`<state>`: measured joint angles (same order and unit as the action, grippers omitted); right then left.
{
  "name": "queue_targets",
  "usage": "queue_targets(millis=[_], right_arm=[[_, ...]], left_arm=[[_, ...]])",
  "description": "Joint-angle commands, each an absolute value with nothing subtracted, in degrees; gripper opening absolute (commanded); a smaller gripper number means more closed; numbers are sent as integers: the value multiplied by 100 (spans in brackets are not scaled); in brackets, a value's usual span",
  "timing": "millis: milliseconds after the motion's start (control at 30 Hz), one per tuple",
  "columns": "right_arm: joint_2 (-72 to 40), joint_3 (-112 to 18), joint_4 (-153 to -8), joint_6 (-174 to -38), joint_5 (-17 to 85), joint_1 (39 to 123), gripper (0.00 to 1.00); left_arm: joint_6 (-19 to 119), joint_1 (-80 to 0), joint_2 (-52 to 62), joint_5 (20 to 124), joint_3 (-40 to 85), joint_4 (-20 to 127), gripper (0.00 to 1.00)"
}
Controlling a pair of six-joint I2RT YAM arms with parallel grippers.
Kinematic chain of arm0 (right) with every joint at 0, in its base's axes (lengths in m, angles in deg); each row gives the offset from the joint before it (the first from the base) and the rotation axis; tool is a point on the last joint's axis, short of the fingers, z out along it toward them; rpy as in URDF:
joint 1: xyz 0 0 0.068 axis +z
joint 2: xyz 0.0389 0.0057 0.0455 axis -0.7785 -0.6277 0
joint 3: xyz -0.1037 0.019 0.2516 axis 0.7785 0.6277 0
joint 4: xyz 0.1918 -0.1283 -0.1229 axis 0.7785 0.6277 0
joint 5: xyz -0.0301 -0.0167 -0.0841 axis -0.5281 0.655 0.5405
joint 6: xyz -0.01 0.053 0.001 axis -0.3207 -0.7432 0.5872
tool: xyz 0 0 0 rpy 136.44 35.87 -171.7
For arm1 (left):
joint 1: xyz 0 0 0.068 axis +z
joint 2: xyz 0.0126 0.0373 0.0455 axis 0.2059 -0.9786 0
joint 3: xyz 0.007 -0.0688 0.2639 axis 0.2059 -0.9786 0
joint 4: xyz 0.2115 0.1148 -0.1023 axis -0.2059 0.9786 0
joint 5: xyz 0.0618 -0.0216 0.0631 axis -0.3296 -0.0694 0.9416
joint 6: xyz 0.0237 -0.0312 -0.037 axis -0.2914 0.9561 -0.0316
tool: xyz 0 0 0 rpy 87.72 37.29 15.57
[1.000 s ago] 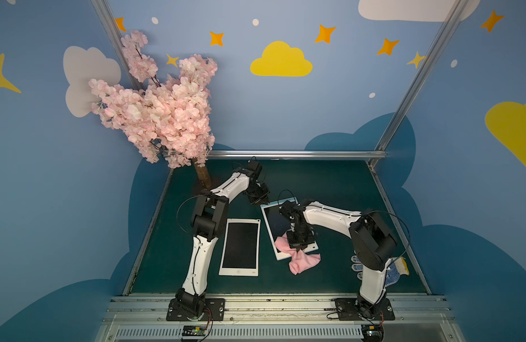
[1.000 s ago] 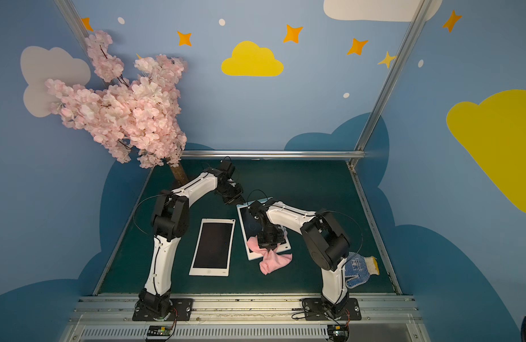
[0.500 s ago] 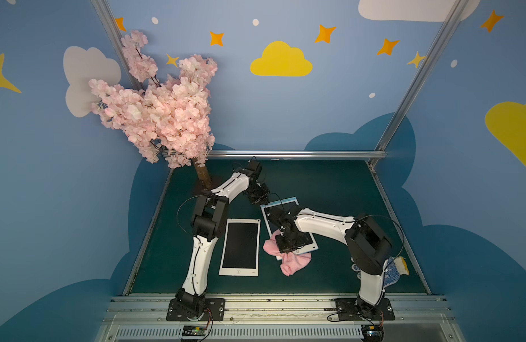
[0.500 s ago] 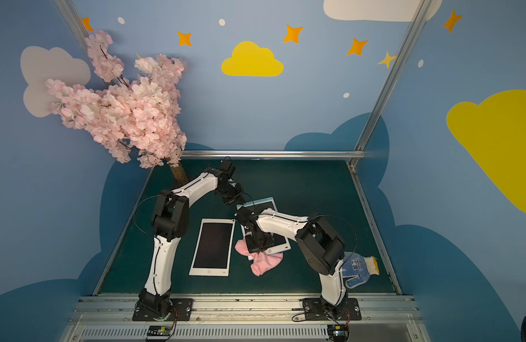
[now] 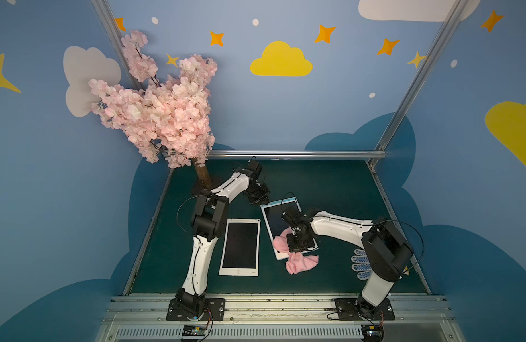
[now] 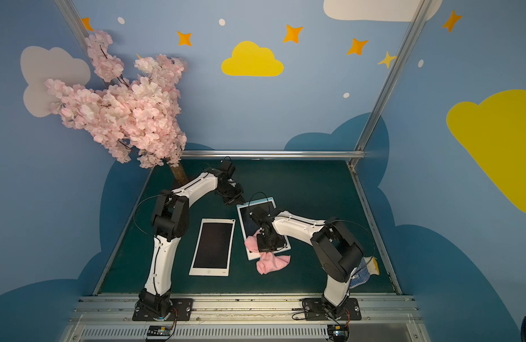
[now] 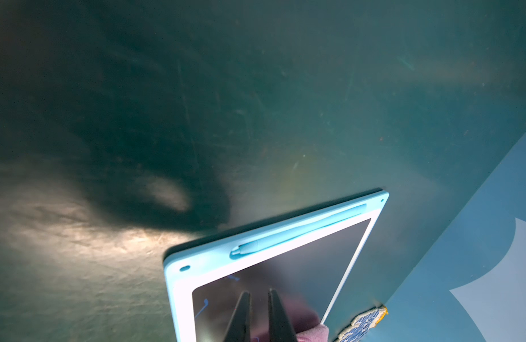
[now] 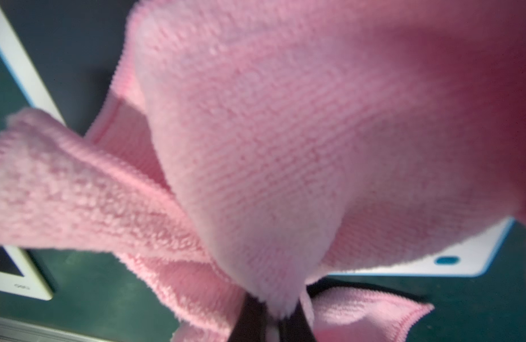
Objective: Wipe the drawing tablet
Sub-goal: Wipe the dirt from the drawing tablet.
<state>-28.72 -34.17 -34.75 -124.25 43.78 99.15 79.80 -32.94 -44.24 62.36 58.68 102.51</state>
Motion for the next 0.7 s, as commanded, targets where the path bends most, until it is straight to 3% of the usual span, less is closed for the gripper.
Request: queue_targets(millis=[0,667], right_arm=[[-2883,-3208,-3211,-12473,4800,9849,0],[-3549,-2992,-3316,-12415,4684,10016,0]], left_arm=[[7949,-3307,-4488,6247,5902,10394,15],[7983,-3340,-4432,6269,5935,10394,16]])
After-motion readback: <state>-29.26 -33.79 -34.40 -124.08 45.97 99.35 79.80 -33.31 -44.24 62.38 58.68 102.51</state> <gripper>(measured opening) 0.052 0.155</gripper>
